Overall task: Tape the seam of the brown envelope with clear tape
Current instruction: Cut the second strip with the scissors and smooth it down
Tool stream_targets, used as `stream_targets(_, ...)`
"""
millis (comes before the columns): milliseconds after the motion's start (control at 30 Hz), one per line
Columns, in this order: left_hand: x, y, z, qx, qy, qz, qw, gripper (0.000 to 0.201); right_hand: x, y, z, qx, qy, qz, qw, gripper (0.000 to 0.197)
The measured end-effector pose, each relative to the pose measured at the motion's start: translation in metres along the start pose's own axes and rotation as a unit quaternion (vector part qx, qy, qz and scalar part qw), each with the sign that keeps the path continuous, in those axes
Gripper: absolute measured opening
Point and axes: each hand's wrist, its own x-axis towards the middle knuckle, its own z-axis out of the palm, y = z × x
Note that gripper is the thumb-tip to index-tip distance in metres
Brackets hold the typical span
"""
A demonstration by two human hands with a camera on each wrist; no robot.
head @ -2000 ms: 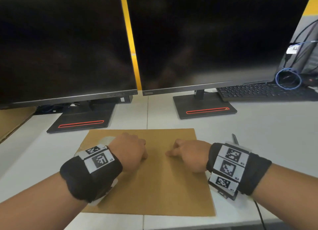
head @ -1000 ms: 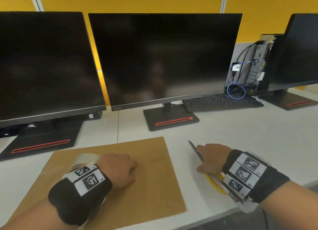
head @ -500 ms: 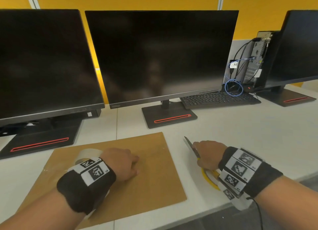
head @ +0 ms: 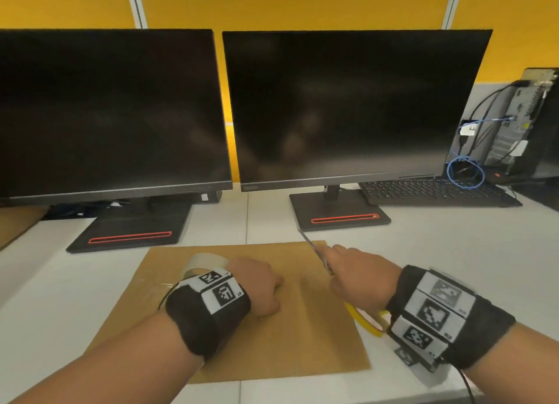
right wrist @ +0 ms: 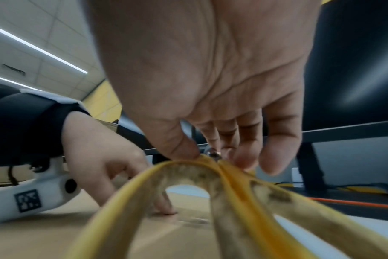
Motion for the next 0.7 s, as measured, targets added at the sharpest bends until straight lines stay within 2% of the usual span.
stream_targets(200,-0.008,0.004,-0.008,-0.016,0.022,-0.001,1.0,0.04,0.024,-0.039,0.021,-0.054,-0.063,-0.057,0.995,0.05)
stream_targets(300,-0.012,-0.002,-0.01,-0.023,0.023,0.008,0.999,0.04,0.029,-0.044,0.024,-0.097,-0.094,-0.064,0.989,0.058)
stream_targets(400,-0.019,-0.016,-0.009,-0.012,0.018,-0.023,1.0,0.039,0.029,-0.042,0.027,-0.139,-0.121,-0.063,0.981,0.063)
stream_targets(500,-0.034,-0.043,-0.009,-0.008,0.036,-0.063,0.997,0.038,0.026,-0.04,0.028,-0.132,-0.144,-0.052,0.979,0.067)
stream_targets(700,-0.05,-0.089,0.004,-0.162,0.038,-0.113,0.98,0.049,0.02,-0.036,0.021,-0.104,-0.183,-0.051,0.976,0.081)
